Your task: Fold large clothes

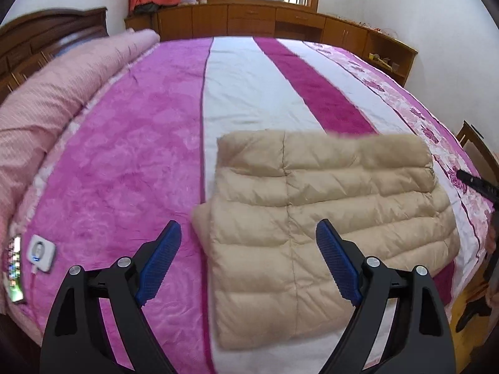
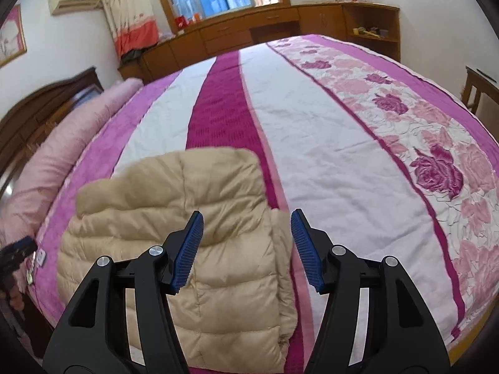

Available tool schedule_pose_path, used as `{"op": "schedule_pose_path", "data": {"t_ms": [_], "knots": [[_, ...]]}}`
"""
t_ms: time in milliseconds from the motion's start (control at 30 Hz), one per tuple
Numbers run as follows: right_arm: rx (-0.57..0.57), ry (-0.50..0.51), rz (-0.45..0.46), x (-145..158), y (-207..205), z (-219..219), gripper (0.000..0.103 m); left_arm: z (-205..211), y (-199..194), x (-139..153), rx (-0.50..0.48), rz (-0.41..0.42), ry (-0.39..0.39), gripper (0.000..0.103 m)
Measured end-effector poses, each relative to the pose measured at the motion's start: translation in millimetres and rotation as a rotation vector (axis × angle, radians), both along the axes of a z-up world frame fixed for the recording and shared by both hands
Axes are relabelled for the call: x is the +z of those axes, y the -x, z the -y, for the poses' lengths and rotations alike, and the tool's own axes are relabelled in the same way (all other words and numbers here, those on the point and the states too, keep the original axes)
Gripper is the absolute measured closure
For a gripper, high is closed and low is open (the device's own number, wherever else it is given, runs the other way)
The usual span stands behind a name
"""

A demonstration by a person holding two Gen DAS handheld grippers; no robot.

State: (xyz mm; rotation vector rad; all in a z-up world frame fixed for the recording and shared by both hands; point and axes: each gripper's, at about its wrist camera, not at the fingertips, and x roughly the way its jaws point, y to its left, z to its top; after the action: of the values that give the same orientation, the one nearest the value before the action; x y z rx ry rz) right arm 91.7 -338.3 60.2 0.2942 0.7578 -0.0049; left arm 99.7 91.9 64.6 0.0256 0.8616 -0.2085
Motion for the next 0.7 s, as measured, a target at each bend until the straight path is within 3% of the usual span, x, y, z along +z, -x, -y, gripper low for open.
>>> {"op": "schedule_pose_path", "data": {"t_ms": [233, 433, 567, 700], "knots": [[0.035, 0.020, -0.077, -29.3, -39.1, -20.2, 0.045, 19.6, -46.7, -31.9, 0.005, -0.041, -0.005, 0.018], [0.001, 0.069, -0.168, -61.0, -66.8, -21.0, 0.045, 24.0, -84.5, -67.2, 0.051, -0.112, -0.038, 0.018], [-0.001, 0.113, -0.195, -74.0, -75.1, -24.4, 0.045, 28.1, -92.1, -80.1, 0.055, -0.126, -0.061, 0.018], [-0.006, 0.076, -0.181, -69.4, -70.9, -17.2, 0.045, 23.8, -91.8, -78.8, 0.072, -0.128, -0.031, 0.018]]}}
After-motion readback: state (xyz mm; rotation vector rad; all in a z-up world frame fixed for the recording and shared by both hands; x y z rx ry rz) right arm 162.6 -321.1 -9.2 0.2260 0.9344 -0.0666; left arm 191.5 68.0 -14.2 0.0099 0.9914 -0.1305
